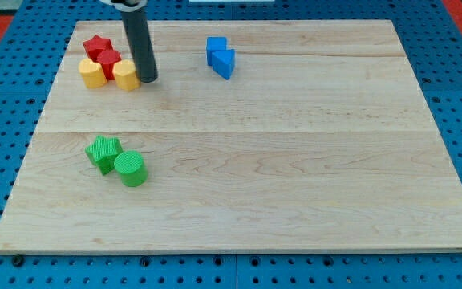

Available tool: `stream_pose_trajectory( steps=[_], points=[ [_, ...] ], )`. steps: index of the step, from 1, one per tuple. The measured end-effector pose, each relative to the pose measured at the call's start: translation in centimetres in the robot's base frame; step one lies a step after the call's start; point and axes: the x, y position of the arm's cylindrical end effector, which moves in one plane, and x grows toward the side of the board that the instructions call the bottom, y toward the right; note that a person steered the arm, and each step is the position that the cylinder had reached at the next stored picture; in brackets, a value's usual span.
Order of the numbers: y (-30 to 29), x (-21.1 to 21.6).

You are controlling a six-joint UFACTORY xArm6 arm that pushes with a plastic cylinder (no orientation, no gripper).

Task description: Separate group of blocks

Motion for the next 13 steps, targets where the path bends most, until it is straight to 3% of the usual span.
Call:
stream_pose_trajectory(
  steps=[2,3,4,6,8,10,13],
  points=[
    [-3.7,0.2],
    [-2.5,1.0],
    [-4.4,6.8],
    [-14.5,4.6],
    [-14.5,4.6],
    [-13.3,-3.6],
    [-6.7,-2.4]
  ],
)
